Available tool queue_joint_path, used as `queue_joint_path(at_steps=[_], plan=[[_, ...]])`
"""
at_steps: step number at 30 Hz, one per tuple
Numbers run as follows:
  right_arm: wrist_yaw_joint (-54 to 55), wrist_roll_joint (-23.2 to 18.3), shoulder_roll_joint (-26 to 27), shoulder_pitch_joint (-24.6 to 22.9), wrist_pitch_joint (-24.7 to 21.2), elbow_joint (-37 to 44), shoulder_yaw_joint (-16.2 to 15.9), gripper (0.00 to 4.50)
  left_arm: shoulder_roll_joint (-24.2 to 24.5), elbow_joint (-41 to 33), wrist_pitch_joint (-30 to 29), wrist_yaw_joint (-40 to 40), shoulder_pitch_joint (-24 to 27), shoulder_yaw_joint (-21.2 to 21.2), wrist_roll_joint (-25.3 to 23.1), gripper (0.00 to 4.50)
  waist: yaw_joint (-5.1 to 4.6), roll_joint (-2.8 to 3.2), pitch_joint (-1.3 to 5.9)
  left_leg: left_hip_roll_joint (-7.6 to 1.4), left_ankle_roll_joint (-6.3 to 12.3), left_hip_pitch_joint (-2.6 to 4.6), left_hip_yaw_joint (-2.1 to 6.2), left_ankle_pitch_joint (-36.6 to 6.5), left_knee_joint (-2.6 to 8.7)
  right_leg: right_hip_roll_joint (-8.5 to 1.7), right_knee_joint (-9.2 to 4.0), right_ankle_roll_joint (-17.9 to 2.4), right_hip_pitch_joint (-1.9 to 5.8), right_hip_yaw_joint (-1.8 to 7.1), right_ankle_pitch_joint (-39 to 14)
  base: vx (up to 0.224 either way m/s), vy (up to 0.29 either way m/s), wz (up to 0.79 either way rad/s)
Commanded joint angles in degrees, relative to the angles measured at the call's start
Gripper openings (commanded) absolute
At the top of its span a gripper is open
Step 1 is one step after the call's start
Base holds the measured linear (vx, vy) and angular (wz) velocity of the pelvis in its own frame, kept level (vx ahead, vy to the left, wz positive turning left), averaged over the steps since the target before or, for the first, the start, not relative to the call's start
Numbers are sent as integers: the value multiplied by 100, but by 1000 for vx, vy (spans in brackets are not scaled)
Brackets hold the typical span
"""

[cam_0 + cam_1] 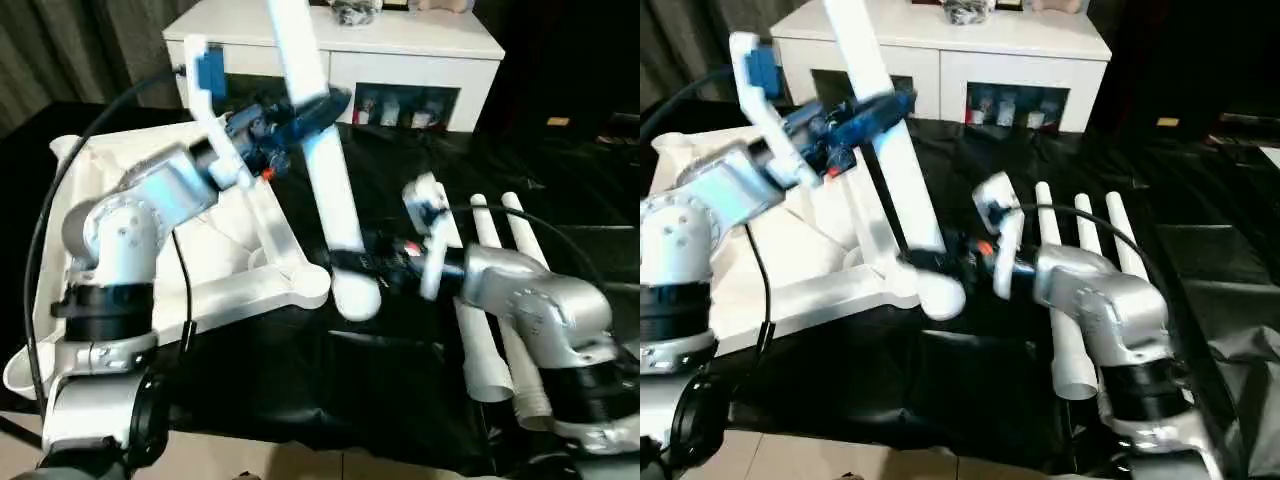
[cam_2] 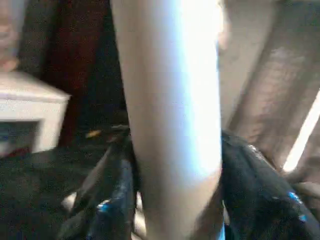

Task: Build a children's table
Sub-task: Pick table leg

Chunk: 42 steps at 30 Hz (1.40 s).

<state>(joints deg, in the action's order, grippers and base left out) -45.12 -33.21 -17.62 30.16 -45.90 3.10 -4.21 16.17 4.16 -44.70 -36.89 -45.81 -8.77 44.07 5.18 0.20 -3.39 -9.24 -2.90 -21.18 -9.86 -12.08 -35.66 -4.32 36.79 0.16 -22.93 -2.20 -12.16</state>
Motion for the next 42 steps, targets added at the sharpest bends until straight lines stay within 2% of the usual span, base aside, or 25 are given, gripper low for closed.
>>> queue_joint_path(at_steps=[1, 6, 9, 13, 16, 18, 23, 29, 30, 31, 32, 33, 35, 36, 38, 40, 42], plan=[[223, 66, 57, 111, 132, 1, 220, 194, -157, -189, 104, 456, 34, 277, -438, 276, -1, 41, 416, -317, -53, 81, 92, -351, 418, -351, -365, -1585, 337, 252, 173, 0, 0, 0], [330, 320, 82, 75, 347, 56, 27, 189, -467, -382, 121, 909, 167, 494, -608, 284, 11, 10, 431, -307, 7, 28, 102, -113, 403, -364, -336, -1583, 380, 237, 522, 0, 0, 0], [453, 458, 117, 81, 438, 55, -39, 189, -570, -384, 194, 1165, 220, 599, -800, 284, 0, -3, 423, -303, 31, 17, 104, -163, 402, -364, -354, -1567, 384, 235, 431, 0, 0, 0], [698, 771, 147, 137, 703, 35, -186, 188, -679, -338, 215, 1539, 303, 680, -1124, 284, -9, 17, 416, -313, -24, 44, 101, -314, 409, -356, -382, -1473, 357, 236, 149, 0, 0, 0], [756, 827, 202, 148, 750, 28, -183, 188, -742, -392, 199, 1732, 343, 654, -1204, 249, -16, 30, 412, -316, -63, 37, 109, -321, 416, -354, -379, -1463, 357, 234, 172, 0, 0, 0], [785, 863, 225, 151, 783, 22, -191, 188, -793, -417, 226, 1869, 364, 604, -1227, 231, -12, 19, 419, -309, -34, 36, 106, -293, 410, -353, -370, -1501, 361, 235, 277, 0, 0, 0], [825, 916, 255, 153, 821, 19, -213, 188, -827, -446, 215, 1917, 391, 519, -1168, 205, -7, 23, 419, -304, 28, 28, 107, -241, 405, -348, -362, -1531, 364, 229, 402, 0, 0, 0], [800, 1011, 281, 152, 994, 18, -244, 188, -987, -549, -9, 1786, 387, 203, -608, 199, -16, 27, 415, -306, -2, 33, 105, -329, 407, -351, -371, -1561, 360, 230, 326, 0, 0, 0], [796, 886, 343, 150, 921, 8, -155, 188, -987, -557, -43, 1734, 384, 150, -498, 194, -13, 53, 412, -303, -5, 37, 108, -379, 409, -348, -371, -1549, 355, 231, 272, 0, 0, 0], [793, 802, 378, 154, 871, -1, -80, 223, -982, -571, -72, 1660, 384, 111, -397, 190, -17, 47, 411, -303, -1, 38, 107, -391, 412, -347, -377, -1546, 355, 231, 274, 0, 0, 0], [792, 759, 393, 157, 846, -8, -39, 223, -976, -580, -88, 1608, 385, 91, -336, 190, -20, 43, 412, -301, 5, 35, 104, -392, 410, -349, -375, -1552, 356, 232, 287, 0, 0, 0], [748, 536, 429, 169, 699, -37, 120, 258, -937, -617, -162, 1403, 395, 58, -156, 189, -22, 36, 411, -305, 12, 37, 106, -385, 417, -346, -375, -1557, 356, 231, 303, 0, 0, 0], [619, 289, 401, 180, 539, -60, 261, 260, -851, -669, -257, 1109, 413, 71, 15, 188, -13, 38, 415, -300, 46, 40, 103, -363, 415, -347, -363, -1592, 356, 232, 338, 0, 0, 0], [619, 289, 401, 180, 539, -60, 261, 279, -851, -669, -257, 1109, 413, 71, 15, 186, -5, 42, 420, -300, 52, 48, 107, -344, 415, -345, -359, -1599, 355, 226, 351, 0, 0, 0], [273, 8, 233, 163, 367, -40, 339, 304, -679, -757, -373, 636, 431, 149, 190, 185, -8, 42, 412, -306, 82, 50, 104, -368, 418, -344, -361, -1606, 359, 222, 312, 0, 0, 0], [-15, -206, 91, 132, 199, -6, 366, 312, -583, -825, -454, 319, 432, 171, 360, 185, -1, 51, 405, -306, 77, 49, 98, -390, 420, -340, -367, -1599, 347, 224, 251, 0, 0, 0], [-135, -306, 30, 119, 99, 8, 388, 336, -553, -842, -467, 183, 425, 164, 446, 185, -4, 28, 405, -307, 78, 47, 95, -376, 418, -341, -364, -1609, 355, 223, 260, 0, 0, 0]])
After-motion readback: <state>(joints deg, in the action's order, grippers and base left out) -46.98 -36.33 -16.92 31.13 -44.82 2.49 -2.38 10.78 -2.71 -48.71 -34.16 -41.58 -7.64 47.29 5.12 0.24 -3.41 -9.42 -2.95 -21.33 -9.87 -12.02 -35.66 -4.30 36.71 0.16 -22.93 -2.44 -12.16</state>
